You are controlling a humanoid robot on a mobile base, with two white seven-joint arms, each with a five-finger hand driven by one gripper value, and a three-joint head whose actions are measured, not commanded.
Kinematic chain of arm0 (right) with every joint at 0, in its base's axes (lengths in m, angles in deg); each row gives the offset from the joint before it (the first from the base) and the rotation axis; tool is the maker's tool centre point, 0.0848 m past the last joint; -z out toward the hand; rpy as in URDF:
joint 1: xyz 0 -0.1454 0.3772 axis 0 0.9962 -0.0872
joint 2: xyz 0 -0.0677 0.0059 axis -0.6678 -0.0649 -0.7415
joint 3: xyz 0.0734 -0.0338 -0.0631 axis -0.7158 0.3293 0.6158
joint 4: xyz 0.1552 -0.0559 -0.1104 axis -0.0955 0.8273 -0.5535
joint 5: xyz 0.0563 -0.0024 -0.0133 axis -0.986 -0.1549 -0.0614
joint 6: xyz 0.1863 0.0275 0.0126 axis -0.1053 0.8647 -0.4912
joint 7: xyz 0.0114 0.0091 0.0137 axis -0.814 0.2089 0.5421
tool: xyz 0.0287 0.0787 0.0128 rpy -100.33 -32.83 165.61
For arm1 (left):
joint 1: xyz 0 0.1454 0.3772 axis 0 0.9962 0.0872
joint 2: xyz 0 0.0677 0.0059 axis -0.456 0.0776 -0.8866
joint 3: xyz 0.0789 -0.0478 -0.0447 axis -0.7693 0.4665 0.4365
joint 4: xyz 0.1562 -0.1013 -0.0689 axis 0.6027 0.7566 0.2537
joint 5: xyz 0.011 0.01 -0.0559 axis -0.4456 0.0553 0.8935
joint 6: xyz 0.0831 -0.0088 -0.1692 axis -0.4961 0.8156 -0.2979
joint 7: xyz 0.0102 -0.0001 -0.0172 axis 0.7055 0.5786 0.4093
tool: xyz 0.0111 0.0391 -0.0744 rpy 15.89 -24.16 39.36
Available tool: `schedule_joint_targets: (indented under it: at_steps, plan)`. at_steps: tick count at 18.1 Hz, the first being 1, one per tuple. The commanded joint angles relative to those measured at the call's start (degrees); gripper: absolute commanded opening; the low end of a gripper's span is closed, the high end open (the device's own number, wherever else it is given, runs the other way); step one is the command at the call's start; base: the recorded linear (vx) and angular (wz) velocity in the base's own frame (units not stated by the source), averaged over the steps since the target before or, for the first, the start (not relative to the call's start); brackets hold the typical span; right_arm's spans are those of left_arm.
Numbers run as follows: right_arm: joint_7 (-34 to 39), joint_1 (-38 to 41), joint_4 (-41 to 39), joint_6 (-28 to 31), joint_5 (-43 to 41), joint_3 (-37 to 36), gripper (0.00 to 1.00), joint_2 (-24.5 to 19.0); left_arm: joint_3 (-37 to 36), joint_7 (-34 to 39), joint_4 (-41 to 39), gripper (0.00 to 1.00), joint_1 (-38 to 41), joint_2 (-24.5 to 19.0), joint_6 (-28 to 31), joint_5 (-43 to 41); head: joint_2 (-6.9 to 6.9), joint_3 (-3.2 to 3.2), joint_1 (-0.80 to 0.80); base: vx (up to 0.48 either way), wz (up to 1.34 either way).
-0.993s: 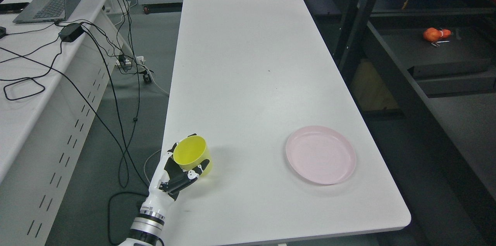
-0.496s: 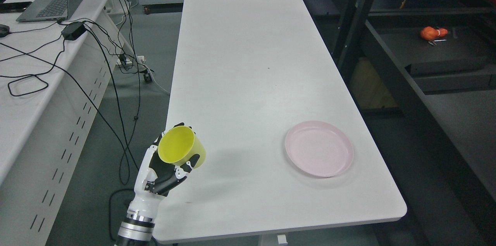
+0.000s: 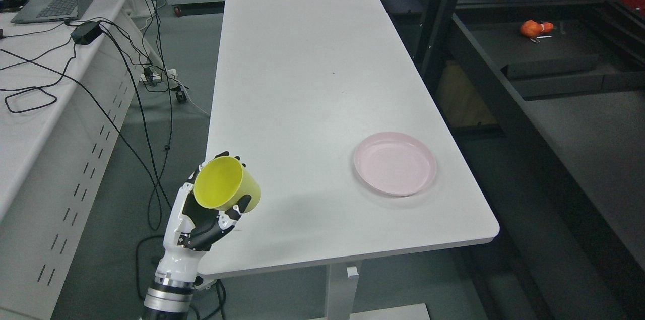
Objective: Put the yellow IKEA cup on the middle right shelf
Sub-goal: 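Hold the cup in the left hand while turning toward the black rack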
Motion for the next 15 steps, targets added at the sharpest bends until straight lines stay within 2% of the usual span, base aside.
schedule_joint_targets:
  at_steps: [1,15]
  plan:
    - [-0.05,0.8,0.01,0.05,-1.41,0.97,0.99,1.0,0.14,-0.02,-2.3,0.02,1.79,-1.0,0.1,0.09,0.0,0.0,0.0,-0.187,-0.28]
    - [-0.05,0.8,0.01,0.05,-1.41,0.97,0.99,1.0,0.23,-0.02,-1.86,0.02,2.14,-1.0,0.28,0.17,0.0,0.0,0.0,-0.235,-0.4]
